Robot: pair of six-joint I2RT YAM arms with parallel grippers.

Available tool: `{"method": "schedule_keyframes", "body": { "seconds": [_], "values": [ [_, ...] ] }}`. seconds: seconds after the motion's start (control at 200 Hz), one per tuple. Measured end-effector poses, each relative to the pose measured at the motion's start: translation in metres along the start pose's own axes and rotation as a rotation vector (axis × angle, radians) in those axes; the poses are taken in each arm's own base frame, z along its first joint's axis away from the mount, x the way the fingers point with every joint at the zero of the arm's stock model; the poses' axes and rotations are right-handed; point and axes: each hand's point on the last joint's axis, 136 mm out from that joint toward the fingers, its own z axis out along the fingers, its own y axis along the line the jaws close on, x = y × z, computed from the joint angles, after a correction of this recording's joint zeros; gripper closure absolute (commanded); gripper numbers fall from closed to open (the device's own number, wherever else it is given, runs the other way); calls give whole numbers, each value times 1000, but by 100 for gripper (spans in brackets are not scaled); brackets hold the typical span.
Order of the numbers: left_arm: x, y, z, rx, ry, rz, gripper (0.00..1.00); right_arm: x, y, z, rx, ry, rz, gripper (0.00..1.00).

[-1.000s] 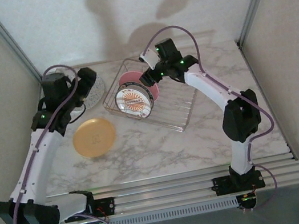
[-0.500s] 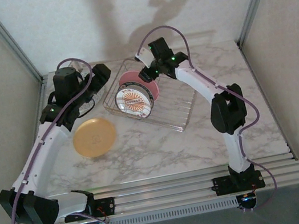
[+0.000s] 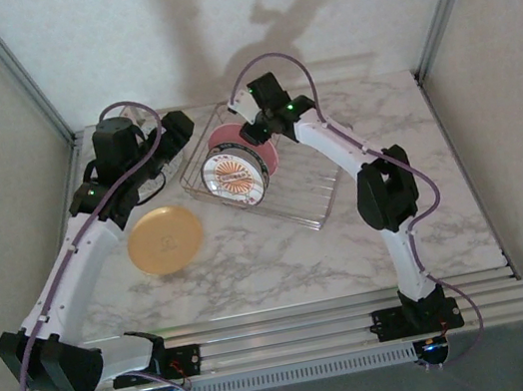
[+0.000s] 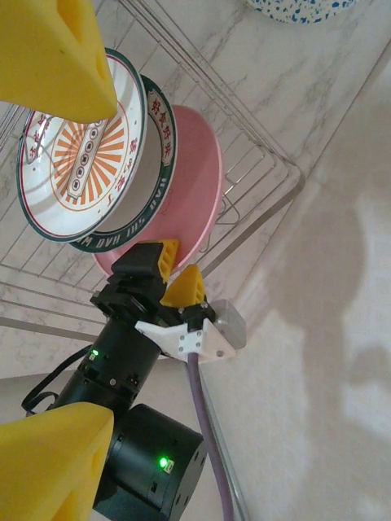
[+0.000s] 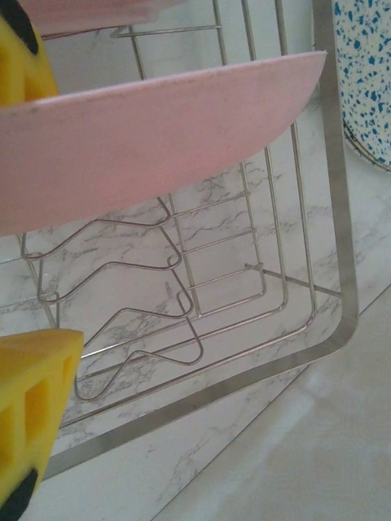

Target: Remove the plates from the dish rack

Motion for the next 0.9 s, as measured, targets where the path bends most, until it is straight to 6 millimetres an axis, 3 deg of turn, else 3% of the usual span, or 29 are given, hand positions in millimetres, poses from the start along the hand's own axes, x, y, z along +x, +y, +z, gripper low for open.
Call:
{"method": "schedule_keyframes", "body": {
  "seconds": [0.125, 0.536, 0.901],
  "values": [
    [0, -3, -1, 9, -2, 3, 11, -1, 4, 2, 13, 8, -9, 63],
    [-3, -8, -5, 30, -16, 5, 11, -10, 8, 1, 113, 23, -60, 97],
    [-3, -8, -9, 36, -22, 6, 11, -15, 15, -2, 197, 45, -98, 100]
  ]
}}
